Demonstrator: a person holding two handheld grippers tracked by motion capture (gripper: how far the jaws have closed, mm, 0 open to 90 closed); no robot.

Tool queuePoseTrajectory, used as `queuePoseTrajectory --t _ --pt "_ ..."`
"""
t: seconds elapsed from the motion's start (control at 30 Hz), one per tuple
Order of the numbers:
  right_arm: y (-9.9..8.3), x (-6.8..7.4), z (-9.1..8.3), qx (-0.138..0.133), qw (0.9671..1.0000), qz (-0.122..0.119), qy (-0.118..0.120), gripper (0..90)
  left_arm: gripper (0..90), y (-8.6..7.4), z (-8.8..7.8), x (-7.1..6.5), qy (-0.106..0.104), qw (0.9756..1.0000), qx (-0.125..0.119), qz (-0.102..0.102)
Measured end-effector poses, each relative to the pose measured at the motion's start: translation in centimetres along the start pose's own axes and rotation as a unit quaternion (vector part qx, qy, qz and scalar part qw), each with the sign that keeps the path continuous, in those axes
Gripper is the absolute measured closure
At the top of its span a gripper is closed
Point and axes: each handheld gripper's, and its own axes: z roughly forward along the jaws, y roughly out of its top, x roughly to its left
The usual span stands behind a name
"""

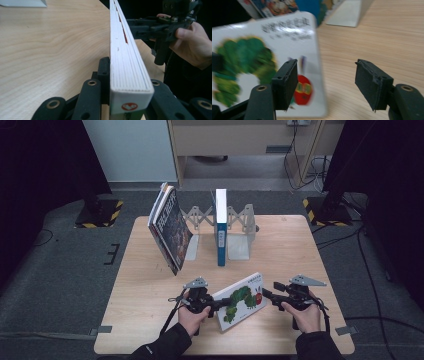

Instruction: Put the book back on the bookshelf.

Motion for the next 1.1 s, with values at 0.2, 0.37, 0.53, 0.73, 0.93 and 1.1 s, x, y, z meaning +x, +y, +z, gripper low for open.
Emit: queuePoseTrajectory --t 0.2,0.37,0.53,0.73,0.93,1.1 --pt "-0.5 -1.3 -0.3 0.034 0.9969 -0.031 -0.063 28.7 74.6 1.4 -1.3 0.0 0.014 0.9998 -0.017 0.001" --pt "-1.0 -2.6 -0.5 0.064 0.9919 -0.041 -0.102 25.7 74.6 2.6 -2.7 0.2 0.024 0.9987 -0.046 -0.003" --pt "-1.5 -4.0 -0.7 0.085 0.9873 -0.032 -0.130 22.5 74.6 3.6 -4.0 0.5 0.032 0.9971 -0.069 -0.005" --pt "-2.0 -4.6 -0.6 0.103 0.9834 -0.030 -0.146 17.0 74.6 4.9 -5.1 0.6 0.049 0.9947 -0.090 0.004" --pt "-2.4 -5.0 -0.4 0.120 0.9808 -0.025 -0.152 12.6 74.6 6.0 -5.5 0.6 0.069 0.9920 -0.104 0.018" --pt "-2.6 -5.0 -0.2 0.121 0.9798 -0.039 -0.155 8.5 74.5 7.2 -5.4 0.3 0.085 0.9888 -0.119 0.030"
